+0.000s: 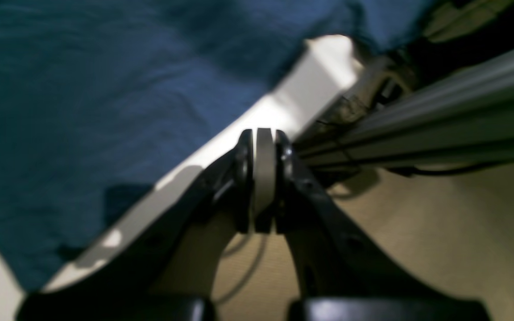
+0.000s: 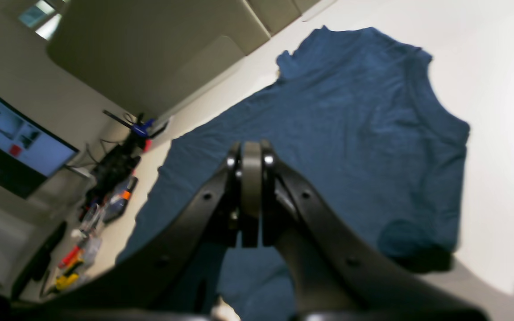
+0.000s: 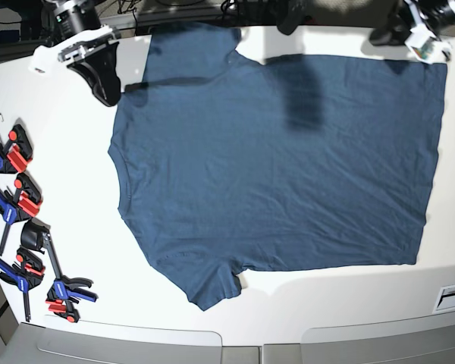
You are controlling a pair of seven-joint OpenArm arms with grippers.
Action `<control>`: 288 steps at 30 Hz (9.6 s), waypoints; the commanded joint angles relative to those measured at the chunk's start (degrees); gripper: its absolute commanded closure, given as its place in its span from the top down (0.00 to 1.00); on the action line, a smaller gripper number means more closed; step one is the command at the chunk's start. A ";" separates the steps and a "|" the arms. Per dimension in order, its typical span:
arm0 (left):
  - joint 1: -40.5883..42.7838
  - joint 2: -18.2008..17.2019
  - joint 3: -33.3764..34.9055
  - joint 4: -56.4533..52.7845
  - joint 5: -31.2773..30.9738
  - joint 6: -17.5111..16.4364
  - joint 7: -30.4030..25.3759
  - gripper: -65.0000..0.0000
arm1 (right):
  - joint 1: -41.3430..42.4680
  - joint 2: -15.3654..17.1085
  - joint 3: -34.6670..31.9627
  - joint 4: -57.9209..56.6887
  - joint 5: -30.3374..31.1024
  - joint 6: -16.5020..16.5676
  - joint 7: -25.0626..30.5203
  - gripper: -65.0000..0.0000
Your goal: Fold the T-shirt properly
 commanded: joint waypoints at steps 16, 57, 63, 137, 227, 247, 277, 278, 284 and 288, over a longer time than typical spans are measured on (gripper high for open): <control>-9.20 13.31 -2.14 0.87 11.06 0.28 4.04 0.00 | 1.49 -6.84 0.68 0.90 -11.80 1.05 -3.39 0.00; -16.65 13.79 -2.08 -16.22 7.63 0.28 3.32 0.26 | 22.21 0.85 2.71 -30.38 -21.00 -4.13 -9.40 0.44; -16.65 13.81 -2.08 -16.22 7.63 0.28 3.26 0.26 | 23.82 0.83 2.71 -30.47 -18.53 -2.58 -10.03 0.44; -29.03 10.32 -11.65 -45.00 6.14 6.93 2.12 0.47 | 29.33 0.81 -8.13 -39.45 -20.37 -1.38 -10.60 0.00; -37.57 10.58 -5.09 -70.64 -29.51 -5.61 24.35 0.00 | 29.29 0.94 -8.11 -38.51 -19.56 -1.42 -15.02 0.00; -34.91 10.40 -14.84 -70.64 -36.33 -5.61 31.28 0.00 | 26.69 0.98 6.36 -32.30 -9.22 -1.42 -33.16 0.00; -33.05 10.12 -19.28 -51.30 -37.89 -5.61 33.22 0.00 | 26.34 0.98 12.92 -28.15 2.99 3.58 -39.50 0.00; -33.79 10.12 -19.26 -51.30 -37.89 -5.61 32.94 0.00 | 27.39 0.98 12.76 -28.15 1.18 3.61 -38.45 0.00; -36.59 10.10 -19.23 -51.30 -34.21 -5.61 26.43 0.00 | 32.63 0.96 10.64 -28.20 -7.98 3.54 -33.35 0.00; -37.62 9.94 -19.23 -51.30 -31.80 -5.61 24.65 0.00 | 34.93 0.96 7.50 -28.26 -12.48 3.26 -32.17 0.00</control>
